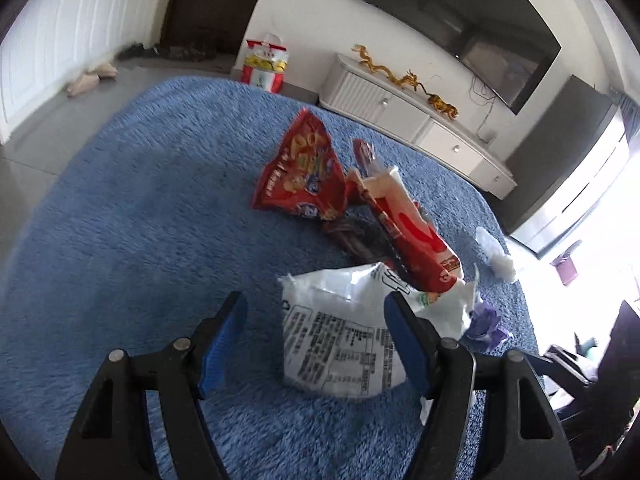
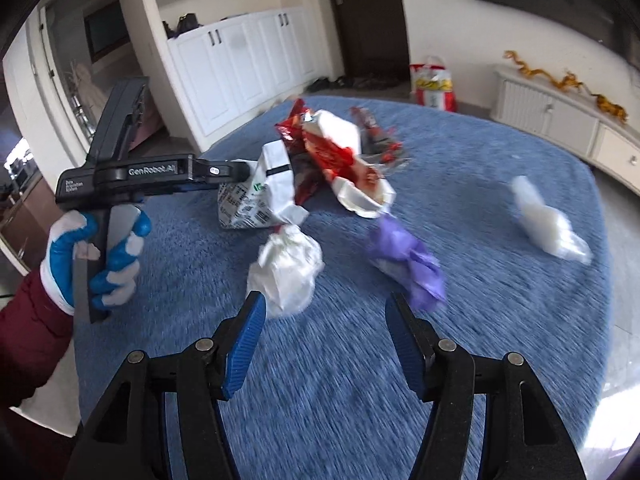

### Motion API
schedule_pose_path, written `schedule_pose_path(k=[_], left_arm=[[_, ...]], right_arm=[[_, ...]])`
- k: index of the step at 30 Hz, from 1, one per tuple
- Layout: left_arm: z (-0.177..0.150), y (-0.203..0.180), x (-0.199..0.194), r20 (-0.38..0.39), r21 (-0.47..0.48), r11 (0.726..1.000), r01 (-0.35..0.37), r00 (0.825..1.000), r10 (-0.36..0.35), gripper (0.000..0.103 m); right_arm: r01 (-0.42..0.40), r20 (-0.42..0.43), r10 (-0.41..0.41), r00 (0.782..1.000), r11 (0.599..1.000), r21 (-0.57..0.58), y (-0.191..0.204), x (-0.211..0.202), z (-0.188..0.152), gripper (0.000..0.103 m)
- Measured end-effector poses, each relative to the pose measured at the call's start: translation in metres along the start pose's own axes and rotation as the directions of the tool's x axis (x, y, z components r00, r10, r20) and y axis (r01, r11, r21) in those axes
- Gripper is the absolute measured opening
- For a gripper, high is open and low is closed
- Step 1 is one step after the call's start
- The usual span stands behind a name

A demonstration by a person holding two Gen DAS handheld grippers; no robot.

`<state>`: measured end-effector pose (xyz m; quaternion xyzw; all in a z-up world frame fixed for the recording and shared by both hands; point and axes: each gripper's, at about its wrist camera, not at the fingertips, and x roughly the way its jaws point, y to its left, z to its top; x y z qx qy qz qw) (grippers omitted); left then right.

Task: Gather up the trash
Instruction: 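Grasp the white plastic bag with the left tool while the right tool grasps the white tissue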

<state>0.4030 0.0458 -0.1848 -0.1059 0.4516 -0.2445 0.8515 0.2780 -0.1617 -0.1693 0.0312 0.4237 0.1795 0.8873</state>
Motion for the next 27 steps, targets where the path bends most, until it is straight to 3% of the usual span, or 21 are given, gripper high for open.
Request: schedule_pose_path(k=[5, 6, 9, 12, 14, 16, 27], left_arm=[[-0.001, -0.001, 0.012, -0.022, 0.008, 1.000, 0.030, 0.999, -0.030, 0.045], [-0.001, -0.001, 0.011, -0.027, 0.006, 0.999, 0.034, 0.999, -0.034, 0.036], [-0.001, -0.001, 0.009, -0.025, -0.005, 0.999, 0.044, 0.999, -0.044, 0.027], [-0.003, -0.006, 0.003, -0.018, 0.007, 0.999, 0.039, 0.999, -0.039, 0.014], [-0.007, -0.011, -0.004, -0.006, 0.014, 0.999, 0.035, 0.999, -0.035, 0.011], [-0.012, -0.017, -0.014, 0.009, 0.015, 0.999, 0.035, 0.999, -0.035, 0.009], [-0.033, -0.051, -0.093, 0.099, 0.047, 0.999, -0.002, 0.995, -0.003, 0.006]], right_arm=[[-0.058, -0.016, 0.058, 0.998, 0.998, 0.002, 0.004, 0.024, 0.010, 0.061], [-0.067, -0.020, 0.067, 0.998, 0.998, 0.003, 0.005, 0.029, 0.011, 0.061], [-0.090, -0.023, 0.090, 0.996, 0.996, 0.014, 0.006, 0.036, 0.012, 0.061], [-0.105, -0.035, 0.105, 0.994, 0.994, 0.019, 0.007, 0.041, 0.009, 0.054], [-0.111, -0.043, 0.111, 0.993, 0.994, 0.020, 0.009, 0.043, 0.006, 0.030], [-0.114, -0.039, 0.115, 0.993, 0.993, 0.026, 0.008, 0.038, 0.004, 0.020], [-0.066, 0.094, 0.060, 0.994, 0.996, 0.066, -0.004, -0.054, -0.022, 0.017]])
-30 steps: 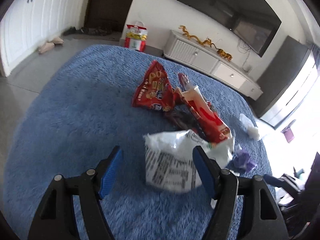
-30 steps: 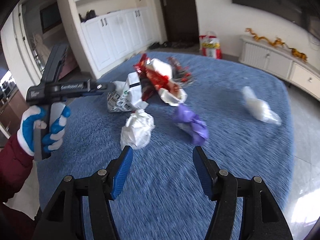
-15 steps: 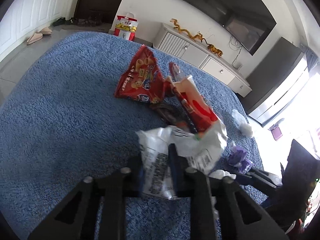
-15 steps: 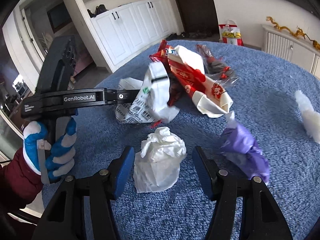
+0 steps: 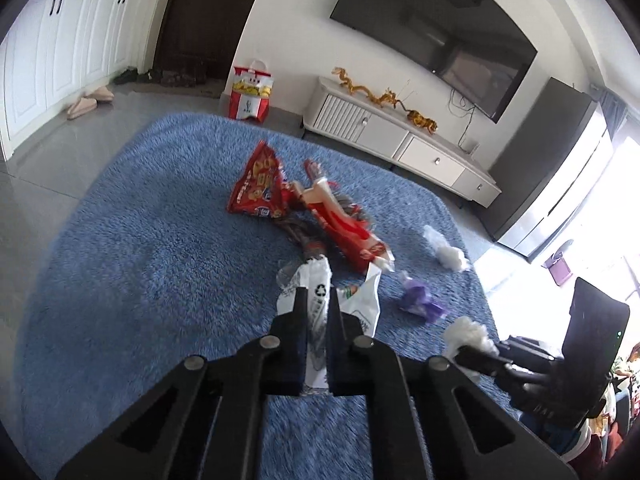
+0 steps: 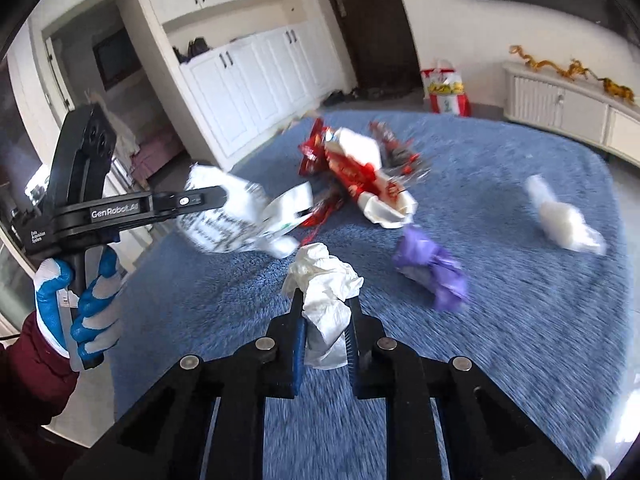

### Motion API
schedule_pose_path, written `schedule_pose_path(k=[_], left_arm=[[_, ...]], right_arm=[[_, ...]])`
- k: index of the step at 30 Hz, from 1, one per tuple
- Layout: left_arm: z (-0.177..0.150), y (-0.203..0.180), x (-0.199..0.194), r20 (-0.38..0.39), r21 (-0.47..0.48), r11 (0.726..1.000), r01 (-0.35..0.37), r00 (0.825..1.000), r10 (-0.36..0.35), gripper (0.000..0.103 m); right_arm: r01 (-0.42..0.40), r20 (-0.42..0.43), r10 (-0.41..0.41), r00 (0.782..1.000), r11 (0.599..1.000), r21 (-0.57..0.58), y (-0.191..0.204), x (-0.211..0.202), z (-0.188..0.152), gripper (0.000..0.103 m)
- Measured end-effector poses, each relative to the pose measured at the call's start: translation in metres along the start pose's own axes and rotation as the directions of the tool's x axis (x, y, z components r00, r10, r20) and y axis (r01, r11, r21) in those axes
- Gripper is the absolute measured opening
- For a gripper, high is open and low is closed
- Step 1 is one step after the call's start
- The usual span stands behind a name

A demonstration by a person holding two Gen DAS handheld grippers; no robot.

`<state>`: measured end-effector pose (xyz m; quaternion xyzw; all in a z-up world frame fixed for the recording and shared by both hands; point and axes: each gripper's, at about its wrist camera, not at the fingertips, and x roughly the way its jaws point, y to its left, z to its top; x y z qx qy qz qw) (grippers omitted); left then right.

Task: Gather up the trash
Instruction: 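Grasp the white plastic bag with the left tool while the right tool grasps the white tissue, then carry both items over the white bin and open both tools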

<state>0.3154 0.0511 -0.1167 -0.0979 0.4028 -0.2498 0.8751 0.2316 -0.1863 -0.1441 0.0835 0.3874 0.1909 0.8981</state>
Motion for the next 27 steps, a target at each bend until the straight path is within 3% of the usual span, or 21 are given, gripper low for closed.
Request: schedule_pose_path(k=[8, 16, 21, 27], left_arm=[[-0.011, -0.038, -0.046, 0.053, 0.054, 0.999, 0.008, 0.999, -0.011, 0.005], [-0.022, -0.093, -0.071, 0.078, 0.122, 0.990, 0.072, 0.994, -0.082, 0.004], [-0.027, -0.147, -0.068, 0.053, 0.192, 0.972, 0.132, 0.988, -0.145, 0.004], [-0.043, -0.229, -0.041, -0.029, 0.307, 0.927, 0.214, 0.976, -0.215, 0.004]], right_arm=[[0.097, 0.087, -0.103, 0.991, 0.992, 0.076, -0.022, -0.082, -0.036, 0.017], [0.195, 0.182, -0.230, 0.956, 0.962, 0.192, -0.052, -0.166, -0.076, 0.017], [0.264, 0.206, -0.319, 0.925, 0.930, 0.256, -0.077, -0.207, -0.107, 0.017], [0.328, 0.199, -0.413, 0.888, 0.875, 0.356, -0.114, -0.243, -0.148, 0.017]])
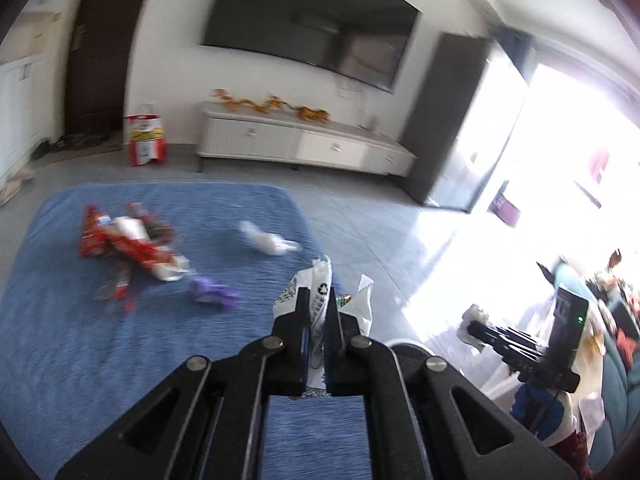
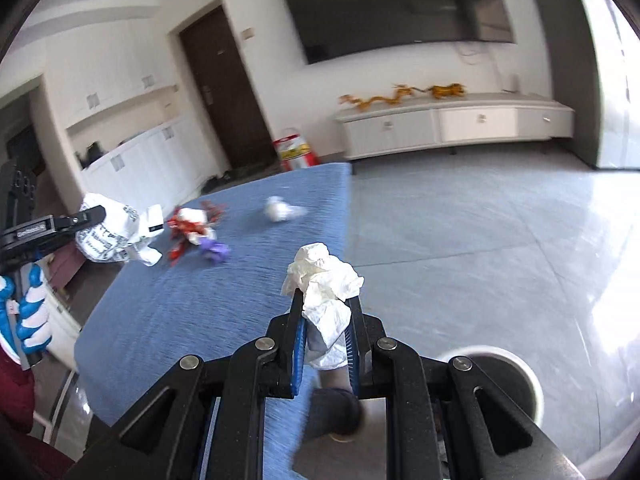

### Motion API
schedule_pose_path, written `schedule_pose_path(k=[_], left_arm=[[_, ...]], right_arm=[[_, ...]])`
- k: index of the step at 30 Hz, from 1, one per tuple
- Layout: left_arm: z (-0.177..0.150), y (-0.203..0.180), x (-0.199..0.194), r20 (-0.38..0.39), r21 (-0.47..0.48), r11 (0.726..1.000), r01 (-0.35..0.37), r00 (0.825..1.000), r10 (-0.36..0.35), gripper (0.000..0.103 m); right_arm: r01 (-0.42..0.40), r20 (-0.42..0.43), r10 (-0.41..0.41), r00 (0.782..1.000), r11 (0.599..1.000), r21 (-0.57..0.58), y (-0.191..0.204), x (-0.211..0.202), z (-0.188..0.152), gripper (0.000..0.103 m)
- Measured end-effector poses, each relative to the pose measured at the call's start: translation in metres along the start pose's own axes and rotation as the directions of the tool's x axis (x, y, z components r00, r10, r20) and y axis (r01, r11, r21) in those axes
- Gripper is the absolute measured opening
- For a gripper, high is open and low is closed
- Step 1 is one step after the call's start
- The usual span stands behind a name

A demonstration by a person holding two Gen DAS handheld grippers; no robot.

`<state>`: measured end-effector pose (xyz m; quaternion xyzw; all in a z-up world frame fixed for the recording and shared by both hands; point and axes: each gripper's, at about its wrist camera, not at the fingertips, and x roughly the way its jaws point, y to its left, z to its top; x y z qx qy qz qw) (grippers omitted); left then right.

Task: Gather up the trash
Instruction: 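Carry both items over the white bin and open both tools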

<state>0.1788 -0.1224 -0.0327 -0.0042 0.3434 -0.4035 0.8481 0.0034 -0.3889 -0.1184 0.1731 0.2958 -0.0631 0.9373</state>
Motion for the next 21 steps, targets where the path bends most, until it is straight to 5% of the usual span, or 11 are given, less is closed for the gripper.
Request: schedule_pose_path(k=[8, 21], left_arm=[[-0.011, -0.105, 0.091, -0.160, 0.146, 0.978, 0.147, 0.979, -0.124, 0.004], [-0.063, -0.205, 0.235, -0.416, 0.211, 0.940, 0.267, 0.895, -0.161, 0.008]], right_arm=[[0.145, -0.057, -0.140, 0.989, 0.985, 0.094, -0.070, -0.008, -0.033, 0.018], [0.264, -0.232, -0.218, 0.948, 0.946, 0.189, -0.147, 0.035, -0.079, 0.028]])
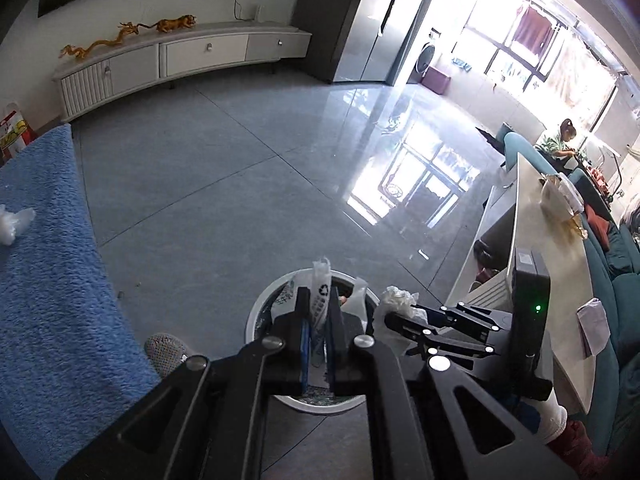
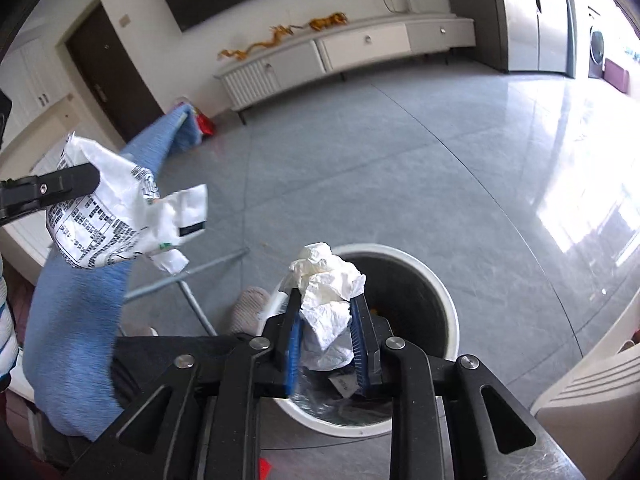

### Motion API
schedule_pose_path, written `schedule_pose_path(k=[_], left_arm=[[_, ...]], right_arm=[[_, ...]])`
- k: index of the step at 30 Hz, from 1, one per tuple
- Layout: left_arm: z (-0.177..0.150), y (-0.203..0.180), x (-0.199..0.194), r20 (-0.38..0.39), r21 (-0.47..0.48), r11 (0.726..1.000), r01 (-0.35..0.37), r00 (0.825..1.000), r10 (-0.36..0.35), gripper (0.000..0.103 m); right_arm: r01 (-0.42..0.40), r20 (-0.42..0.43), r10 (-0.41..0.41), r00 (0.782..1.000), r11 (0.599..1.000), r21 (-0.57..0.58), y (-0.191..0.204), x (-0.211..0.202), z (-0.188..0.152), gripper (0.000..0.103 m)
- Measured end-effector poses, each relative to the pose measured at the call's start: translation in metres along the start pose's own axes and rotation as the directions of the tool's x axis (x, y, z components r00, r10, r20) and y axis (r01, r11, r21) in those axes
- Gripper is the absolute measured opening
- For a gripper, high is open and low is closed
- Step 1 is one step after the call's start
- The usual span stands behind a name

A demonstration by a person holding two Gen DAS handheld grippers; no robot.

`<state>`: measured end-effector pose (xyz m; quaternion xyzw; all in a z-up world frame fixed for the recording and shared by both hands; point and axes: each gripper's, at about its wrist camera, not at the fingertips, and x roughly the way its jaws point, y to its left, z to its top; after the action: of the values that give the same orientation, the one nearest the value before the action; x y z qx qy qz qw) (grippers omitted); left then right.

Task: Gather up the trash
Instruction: 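Carry both items over the white bin and open both tools, then move both tools back over the ottoman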

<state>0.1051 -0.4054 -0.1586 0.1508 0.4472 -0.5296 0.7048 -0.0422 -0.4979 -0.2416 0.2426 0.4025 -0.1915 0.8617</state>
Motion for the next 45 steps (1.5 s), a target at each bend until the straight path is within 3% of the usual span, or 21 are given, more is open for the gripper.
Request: schedule_pose_path(k=[2, 6, 9, 16, 21, 28, 32, 42, 43, 45], left_arm=[[0.000, -0.005, 0.017, -0.033, -0.002, 1.000, 0.019, 0.999, -0.019, 0.011], [-0.002, -0.005, 0.037, -0.067, -0.005, 0.999, 0.033, 0.997, -0.033, 0.031], [-0.004, -0.002, 0.038, -0.069, -0.014, 0.999, 0.037, 0.997, -0.038, 0.031], [-0.015, 0.010, -0.010, 0.025, -0.005, 0.999, -0.038, 0.999, 0.038, 0.031], [-0.026, 0.033, -0.059, 0.122, -0.041, 0.993, -0.107, 0.986, 0.112, 0.031], [-0.060, 0.069, -0.142, 0.205, -0.136, 0.968, -0.209, 0.950, 0.234, 0.031], [-0.091, 0.098, -0.199, 0.254, -0.209, 0.943, -0.259, 0.917, 0.308, 0.032], [-0.178, 0.156, -0.302, 0.333, -0.389, 0.882, -0.267, 0.852, 0.405, 0.033], [-0.186, 0.160, -0.308, 0.335, -0.403, 0.875, -0.267, 0.847, 0.413, 0.034], [-0.203, 0.169, -0.322, 0.344, -0.438, 0.858, -0.270, 0.831, 0.437, 0.049]], right_arm=[[0.030, -0.014, -0.030, 0.999, 1.000, -0.002, -0.004, 0.006, 0.000, 0.036], [0.051, -0.025, -0.051, 0.998, 0.998, 0.020, -0.013, 0.010, -0.003, 0.038], [0.061, -0.029, -0.060, 0.998, 0.998, 0.032, -0.017, 0.009, -0.006, 0.040], [0.046, 0.004, -0.046, 0.999, 0.999, 0.017, 0.000, -0.007, -0.002, 0.041], [0.003, 0.064, 0.000, 0.998, 0.998, -0.055, 0.031, -0.026, 0.014, 0.045], [-0.067, 0.147, 0.093, 0.985, 0.982, -0.177, 0.093, -0.060, 0.029, 0.046], [-0.098, 0.180, 0.149, 0.972, 0.960, -0.264, 0.131, -0.082, 0.030, 0.046], [-0.116, 0.241, 0.242, 0.940, 0.889, -0.443, 0.227, -0.134, 0.031, 0.048], [-0.115, 0.240, 0.248, 0.939, 0.880, -0.461, 0.236, -0.137, 0.030, 0.049], [-0.112, 0.234, 0.254, 0.938, 0.865, -0.490, 0.249, -0.139, 0.030, 0.050]])
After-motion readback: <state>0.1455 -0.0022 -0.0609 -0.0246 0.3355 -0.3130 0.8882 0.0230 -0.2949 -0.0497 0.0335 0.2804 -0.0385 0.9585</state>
